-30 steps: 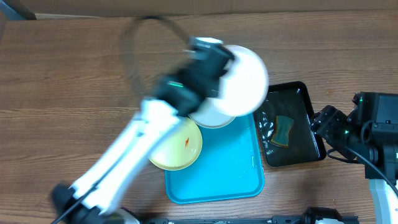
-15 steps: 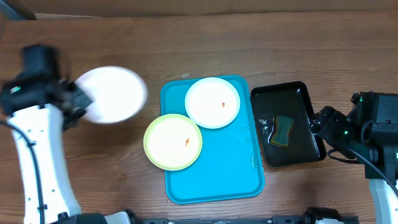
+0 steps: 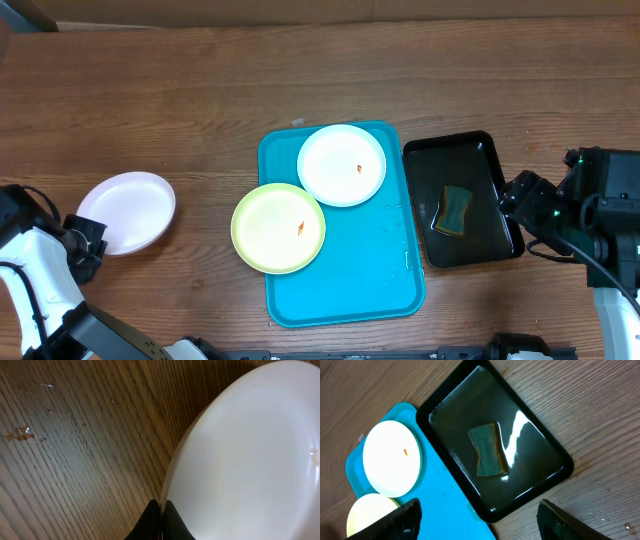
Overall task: Clean dirty plates on tray and stack at the side
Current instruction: 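Carry the white plate left and set it on the table, then move left gripper back to the yellow plate rim on the tray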
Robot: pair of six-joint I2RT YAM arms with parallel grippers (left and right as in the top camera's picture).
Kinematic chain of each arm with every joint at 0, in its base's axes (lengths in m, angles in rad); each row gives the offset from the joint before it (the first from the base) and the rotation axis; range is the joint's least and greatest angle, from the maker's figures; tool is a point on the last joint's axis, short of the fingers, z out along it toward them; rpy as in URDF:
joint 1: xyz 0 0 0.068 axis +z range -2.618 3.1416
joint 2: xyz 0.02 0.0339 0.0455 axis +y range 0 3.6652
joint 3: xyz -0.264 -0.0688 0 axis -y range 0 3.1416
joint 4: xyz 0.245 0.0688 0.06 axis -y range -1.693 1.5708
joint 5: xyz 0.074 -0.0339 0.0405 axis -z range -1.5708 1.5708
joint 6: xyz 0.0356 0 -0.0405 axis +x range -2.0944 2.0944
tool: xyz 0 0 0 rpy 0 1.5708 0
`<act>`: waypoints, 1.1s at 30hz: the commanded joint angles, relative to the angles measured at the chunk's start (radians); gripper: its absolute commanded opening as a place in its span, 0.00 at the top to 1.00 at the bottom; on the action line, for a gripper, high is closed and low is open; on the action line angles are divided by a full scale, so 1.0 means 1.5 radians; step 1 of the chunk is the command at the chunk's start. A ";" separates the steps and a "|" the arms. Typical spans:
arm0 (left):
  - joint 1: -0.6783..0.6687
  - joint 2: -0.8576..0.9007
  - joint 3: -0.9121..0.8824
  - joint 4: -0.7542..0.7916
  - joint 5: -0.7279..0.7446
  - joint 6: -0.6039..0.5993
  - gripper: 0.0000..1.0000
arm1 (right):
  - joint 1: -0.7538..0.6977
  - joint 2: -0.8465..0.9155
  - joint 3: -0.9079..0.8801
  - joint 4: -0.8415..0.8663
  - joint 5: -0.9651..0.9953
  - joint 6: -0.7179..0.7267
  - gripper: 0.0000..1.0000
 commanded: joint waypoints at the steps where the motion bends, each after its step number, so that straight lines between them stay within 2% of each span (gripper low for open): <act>1: 0.000 -0.005 -0.002 0.009 0.005 0.012 0.75 | -0.005 -0.004 0.008 0.001 -0.004 -0.014 0.24; 4: -0.001 -0.006 0.006 0.004 0.025 0.020 0.50 | -0.005 -0.004 0.008 0.001 -0.004 -0.014 0.24; 5: -0.001 -0.006 0.011 0.000 0.049 0.032 0.47 | -0.005 -0.004 0.008 0.001 -0.004 -0.014 0.25; 8: -0.002 -0.007 0.033 -0.006 0.178 0.097 0.53 | -0.005 -0.004 0.008 0.001 -0.004 -0.014 0.25; 10: -0.016 -0.007 0.054 -0.013 0.303 0.173 0.55 | -0.005 -0.004 0.008 0.001 -0.004 -0.014 0.25; 13: -0.068 -0.008 0.081 -0.064 0.375 0.259 0.51 | -0.005 -0.004 0.008 0.001 -0.004 -0.015 0.25; 17: -0.207 -0.009 0.083 -0.139 0.316 0.337 0.45 | -0.005 -0.004 0.008 0.001 -0.004 -0.030 0.25; 20: -0.336 -0.009 0.077 -0.144 0.193 0.346 0.43 | -0.005 -0.004 0.008 -0.001 -0.004 -0.032 0.25; 24: -0.472 -0.006 0.075 -0.136 -0.011 0.270 0.32 | -0.005 -0.004 0.008 -0.001 -0.004 -0.032 0.24; 26: -0.509 -0.003 0.075 -0.131 -0.066 0.236 0.29 | -0.005 -0.004 0.008 -0.003 -0.004 -0.032 0.24; 33: -0.537 0.065 0.075 -0.104 -0.054 0.229 0.34 | -0.005 -0.004 0.008 -0.005 -0.005 -0.032 0.24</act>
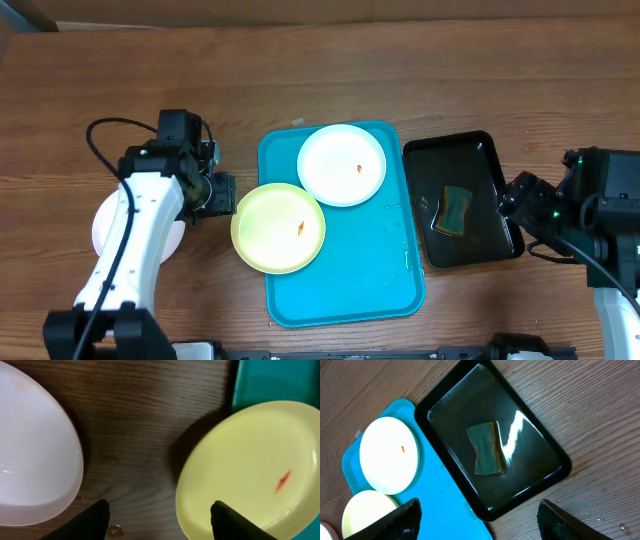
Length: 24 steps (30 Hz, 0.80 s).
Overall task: Clean dirty plates on tray and stack at the side
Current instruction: 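Move left gripper back to the yellow plate rim on the tray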
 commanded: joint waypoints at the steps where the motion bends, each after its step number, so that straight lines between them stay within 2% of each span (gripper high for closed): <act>1: -0.005 0.054 -0.001 0.003 -0.036 -0.017 0.34 | -0.005 -0.004 0.008 0.000 -0.005 -0.014 0.24; 4: -0.005 0.102 -0.001 0.001 0.005 0.018 0.41 | -0.005 -0.004 0.008 0.000 -0.005 -0.014 0.24; 7: -0.005 0.149 -0.001 0.001 0.072 0.038 0.55 | -0.005 -0.004 0.008 0.000 -0.005 -0.014 0.24; 11: -0.005 0.175 -0.001 0.000 0.095 0.040 0.57 | -0.005 -0.004 0.008 0.000 -0.005 -0.014 0.24; 13: -0.005 0.178 -0.001 -0.005 0.092 0.051 0.62 | -0.005 -0.004 0.008 0.000 -0.005 -0.014 0.24; 15: -0.005 0.178 -0.001 -0.015 0.087 0.053 0.75 | -0.005 -0.004 0.008 0.000 -0.005 -0.014 0.24; 17: -0.005 0.178 -0.002 -0.024 0.087 0.053 0.93 | -0.005 -0.004 0.008 0.000 -0.005 -0.014 0.24; 18: -0.005 0.178 -0.001 -0.028 0.088 0.053 0.96 | -0.005 -0.004 0.008 0.001 -0.005 -0.014 0.24; 24: -0.025 0.168 -0.001 -0.061 0.151 0.035 0.96 | -0.005 -0.004 0.008 0.006 -0.005 -0.014 0.24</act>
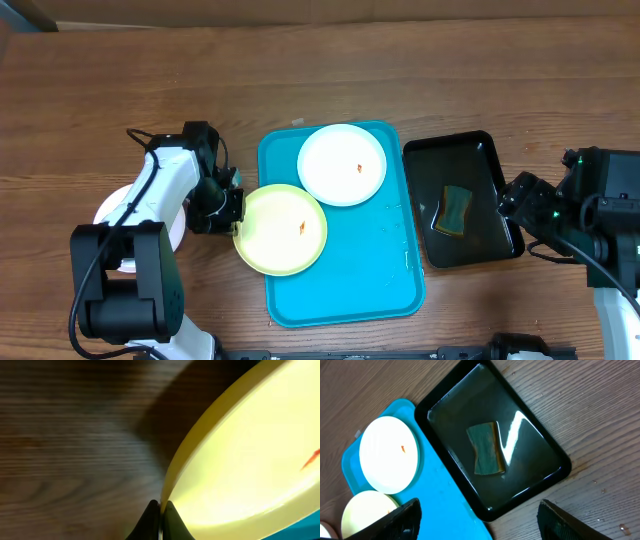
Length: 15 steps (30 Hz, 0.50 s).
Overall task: Clean dirty plates on tray and stack at the side
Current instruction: 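Move left gripper back to the yellow plate rim on the tray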
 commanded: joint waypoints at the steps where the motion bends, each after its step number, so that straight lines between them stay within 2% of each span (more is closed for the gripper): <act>1: -0.032 -0.011 -0.001 -0.006 0.053 -0.012 0.96 | -0.005 -0.004 0.008 0.006 -0.005 -0.012 0.24; 8: -0.162 -0.032 -0.001 -0.002 0.033 -0.069 0.96 | -0.005 0.001 -0.005 0.011 -0.070 -0.051 0.24; 15: -0.255 -0.032 -0.027 0.039 -0.017 -0.188 0.96 | -0.005 0.019 -0.103 0.050 -0.090 -0.060 0.27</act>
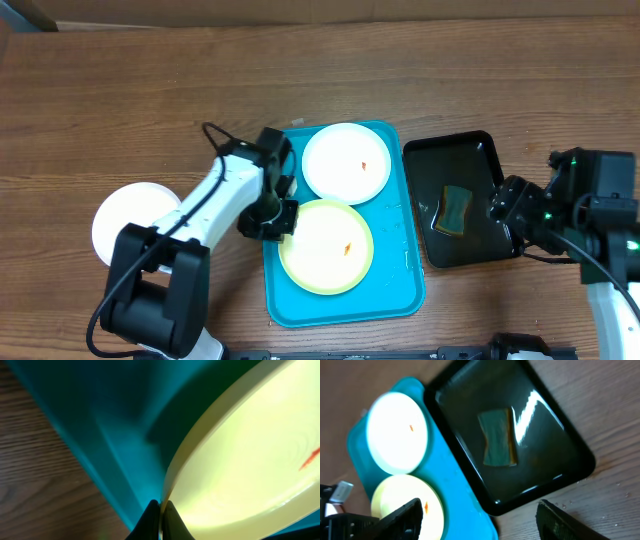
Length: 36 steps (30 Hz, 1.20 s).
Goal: Clean dirty plates on tray and stack at the side
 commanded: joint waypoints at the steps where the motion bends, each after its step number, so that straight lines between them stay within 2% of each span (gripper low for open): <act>1: -0.026 -0.018 -0.030 0.017 -0.022 -0.093 0.96 | -0.004 0.017 -0.071 0.039 -0.032 -0.022 0.29; 5: -0.031 -0.018 -0.068 0.046 -0.022 -0.133 0.96 | -0.003 0.039 -0.144 0.127 -0.088 -0.022 0.39; 7: -0.031 -0.018 -0.081 0.058 -0.021 -0.144 0.88 | -0.001 0.061 -0.165 0.166 -0.107 -0.017 0.43; 10: -0.031 -0.018 -0.087 0.068 -0.013 -0.146 0.61 | 0.015 0.113 -0.181 0.218 -0.091 -0.012 0.46; 11: -0.032 -0.018 -0.087 0.072 -0.011 -0.146 0.56 | 0.023 0.137 -0.181 0.229 -0.073 -0.003 0.46; 15: -0.032 -0.018 -0.080 0.073 -0.006 -0.143 0.45 | 0.062 0.245 -0.181 0.279 -0.027 -0.002 0.47; 19: -0.032 -0.023 -0.056 0.054 0.004 -0.132 0.44 | 0.092 0.347 -0.181 0.324 0.031 0.015 0.51; 21: -0.032 -0.036 -0.038 0.036 0.004 -0.122 0.44 | 0.098 0.385 -0.181 0.340 0.042 0.018 0.59; 25: -0.031 -0.085 -0.006 0.012 0.004 -0.102 0.44 | 0.098 0.426 -0.181 0.356 0.053 0.018 0.87; 27: -0.032 -0.119 0.003 0.011 0.004 -0.097 0.43 | 0.098 0.426 -0.178 0.352 0.062 0.018 0.96; 30: -0.031 -0.172 0.004 0.018 0.004 -0.089 0.39 | 0.098 0.420 -0.140 0.287 0.060 0.018 0.96; 33: -0.031 -0.214 0.004 0.027 -0.005 -0.080 0.30 | 0.100 0.405 -0.084 0.211 0.061 0.013 0.96; 34: -0.031 -0.223 0.004 0.027 -0.013 -0.080 0.26 | 0.100 0.400 -0.068 0.192 0.063 0.012 0.92; 36: -0.031 -0.231 0.004 0.026 -0.032 -0.080 0.20 | 0.100 0.393 -0.046 0.165 0.063 0.012 0.67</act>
